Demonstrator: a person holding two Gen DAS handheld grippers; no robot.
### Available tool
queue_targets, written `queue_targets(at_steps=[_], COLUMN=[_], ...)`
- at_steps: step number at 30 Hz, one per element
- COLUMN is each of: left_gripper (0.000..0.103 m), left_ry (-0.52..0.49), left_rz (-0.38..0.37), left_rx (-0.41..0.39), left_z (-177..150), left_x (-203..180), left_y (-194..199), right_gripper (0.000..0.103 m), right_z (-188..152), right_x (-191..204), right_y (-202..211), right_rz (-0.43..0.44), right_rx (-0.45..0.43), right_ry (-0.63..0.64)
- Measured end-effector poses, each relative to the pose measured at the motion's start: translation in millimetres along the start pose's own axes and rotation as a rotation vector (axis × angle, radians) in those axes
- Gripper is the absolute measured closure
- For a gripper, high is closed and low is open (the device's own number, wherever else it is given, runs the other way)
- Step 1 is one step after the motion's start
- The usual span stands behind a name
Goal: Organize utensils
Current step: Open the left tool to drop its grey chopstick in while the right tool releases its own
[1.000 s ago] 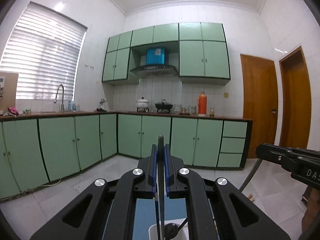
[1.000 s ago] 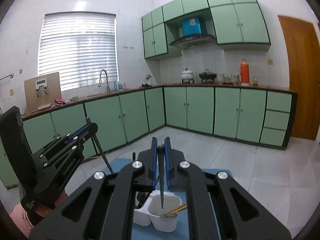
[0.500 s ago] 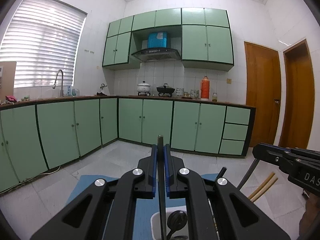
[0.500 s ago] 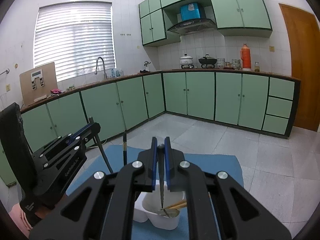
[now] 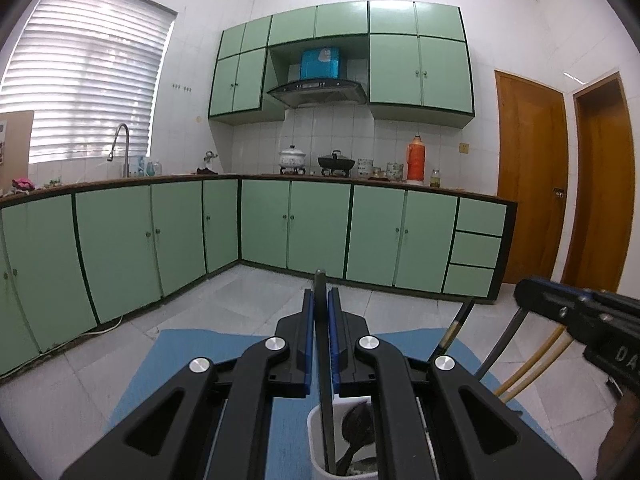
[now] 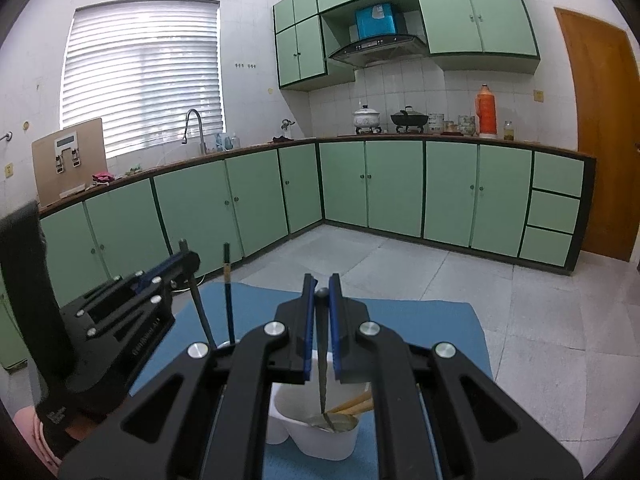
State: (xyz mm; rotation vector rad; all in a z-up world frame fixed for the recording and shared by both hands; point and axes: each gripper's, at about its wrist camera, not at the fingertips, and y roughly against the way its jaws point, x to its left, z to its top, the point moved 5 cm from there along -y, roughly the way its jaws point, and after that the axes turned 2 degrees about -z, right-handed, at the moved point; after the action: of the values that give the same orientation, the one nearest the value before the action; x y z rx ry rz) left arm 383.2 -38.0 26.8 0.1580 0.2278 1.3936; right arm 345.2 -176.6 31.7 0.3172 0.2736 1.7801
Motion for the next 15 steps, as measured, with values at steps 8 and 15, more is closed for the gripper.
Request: queue_targets(at_steps=[8,15], left_gripper=[0.093,0.057], left_ry=[0.010,0.033], left_rz=[0.003,0.000], left_rx=[0.007,-0.010], left_z=[-8,-5], left_x=[5,12], left_y=[2,13], right_gripper=[0.096,0.084], right_z=[-7,-10], right_x=[-3,-10], right_y=[8,16], right_rz=[-0.023,-0.036], right_rx=[-0.015,-0.013], right_ry=[-0.007,-0.021])
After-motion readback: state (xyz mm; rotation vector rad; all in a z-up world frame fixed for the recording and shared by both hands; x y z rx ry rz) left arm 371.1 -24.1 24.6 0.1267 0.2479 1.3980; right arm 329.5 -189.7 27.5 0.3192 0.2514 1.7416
